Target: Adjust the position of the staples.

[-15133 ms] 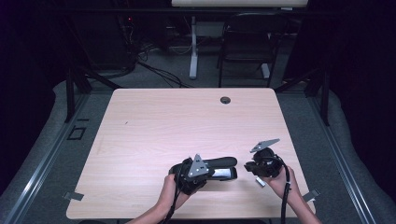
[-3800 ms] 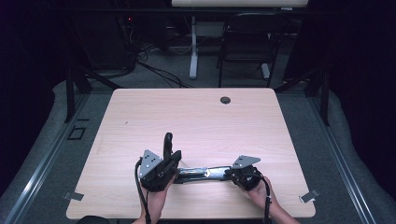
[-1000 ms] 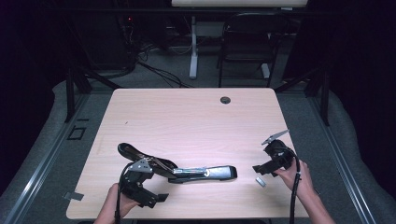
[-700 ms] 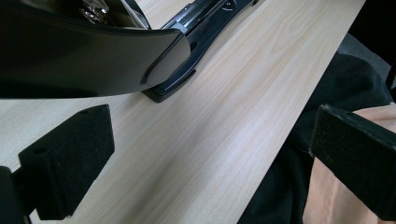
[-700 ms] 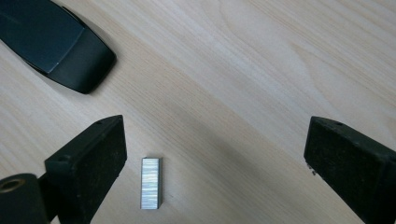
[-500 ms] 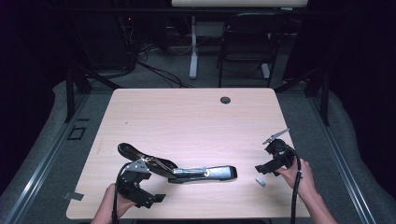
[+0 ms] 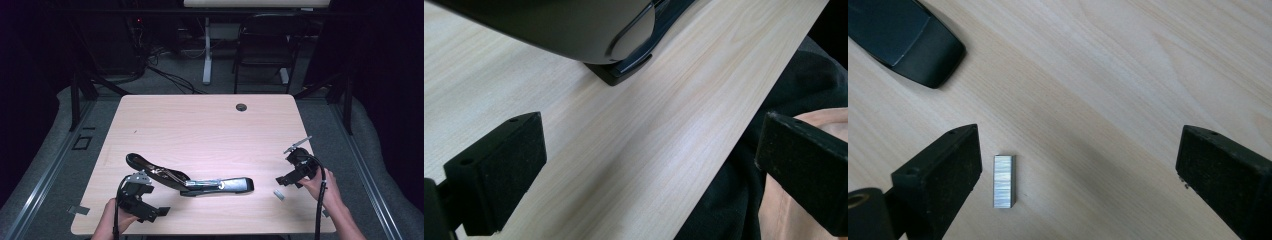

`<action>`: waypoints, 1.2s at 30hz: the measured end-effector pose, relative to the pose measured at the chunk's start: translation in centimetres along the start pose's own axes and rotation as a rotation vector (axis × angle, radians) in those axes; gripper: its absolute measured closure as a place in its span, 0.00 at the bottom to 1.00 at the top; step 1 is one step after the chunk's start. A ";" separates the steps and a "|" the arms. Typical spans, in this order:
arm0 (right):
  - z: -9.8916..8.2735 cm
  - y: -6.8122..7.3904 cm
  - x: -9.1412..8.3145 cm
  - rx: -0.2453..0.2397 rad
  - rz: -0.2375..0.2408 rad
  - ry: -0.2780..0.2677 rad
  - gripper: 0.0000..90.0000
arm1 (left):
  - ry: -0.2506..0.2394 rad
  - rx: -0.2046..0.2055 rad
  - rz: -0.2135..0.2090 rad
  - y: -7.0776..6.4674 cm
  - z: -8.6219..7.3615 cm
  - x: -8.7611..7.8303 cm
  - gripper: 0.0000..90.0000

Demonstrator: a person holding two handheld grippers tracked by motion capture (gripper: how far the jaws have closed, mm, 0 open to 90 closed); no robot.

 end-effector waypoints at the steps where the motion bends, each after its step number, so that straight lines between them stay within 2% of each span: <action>1: 0.0 0.1 0.0 -0.007 0.000 0.001 0.05 | 0.003 0.002 -0.002 0.0 0.0 0.0 0.01; 8: 0.3 1.3 0.1 -0.049 0.023 0.001 0.19 | 0.021 0.023 0.001 -0.4 -0.4 0.0 0.01; 13: 0.1 1.8 0.3 -0.075 0.039 0.045 0.36 | 0.008 0.014 0.018 -0.1 -0.6 -0.6 0.01; 15: 0.0 2.0 0.3 -0.074 0.046 0.046 0.46 | 0.006 0.014 0.023 0.1 -0.8 -0.9 0.01; 16: 0.0 2.3 0.4 -0.058 0.056 0.033 0.48 | 0.007 0.010 0.029 0.2 -0.9 -1.0 0.01; 17: -0.1 2.3 0.3 -0.090 0.059 0.067 0.52 | 0.005 0.006 0.028 0.3 -0.9 -1.1 0.01; 19: -0.2 2.8 0.4 -0.083 0.062 0.076 0.59 | 0.007 0.002 0.037 0.5 -1.1 -1.3 0.01; 23: -0.4 3.6 0.8 -0.108 0.059 0.142 0.71 | 0.008 -0.009 0.045 0.8 -1.2 -1.5 0.01; 25: -0.5 3.9 0.9 -0.110 0.063 0.167 0.74 | 0.013 -0.008 0.046 0.8 -1.2 -1.5 0.01; 26: -0.5 3.8 0.8 -0.129 0.058 0.189 0.76 | 0.014 -0.010 0.043 0.9 -1.2 -1.5 0.01; 27: -0.6 4.1 0.9 -0.113 0.061 0.185 0.77 | 0.018 -0.010 0.043 0.9 -1.2 -1.4 0.01; 30: -0.5 4.2 1.1 -0.108 0.047 0.186 0.80 | 0.024 -0.015 0.044 1.0 -1.3 -1.5 0.01; 31: -0.5 4.1 1.1 -0.123 0.049 0.201 0.80 | 0.025 -0.010 0.038 1.0 -1.3 -1.5 0.01; 32: -0.5 4.4 1.3 -0.097 0.055 0.187 0.81 | 0.023 -0.009 0.035 1.1 -1.3 -1.6 0.01; 33: -0.6 4.3 1.2 -0.124 0.046 0.210 0.81 | 0.023 -0.012 0.039 1.2 -1.4 -1.6 0.01; 36: -0.6 4.5 1.6 -0.116 0.053 0.217 0.81 | 0.023 -0.017 0.039 1.3 -1.4 -1.6 0.01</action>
Point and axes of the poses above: each handheld gripper's, and its own axes: x roughly forward along the jaws, z roughly out of its top, y roughly to its left, the point moved 6 cm from there along x, roughly forward along the jaws, and after that the axes turned 10 degrees about -z, right-handed, at the moved point
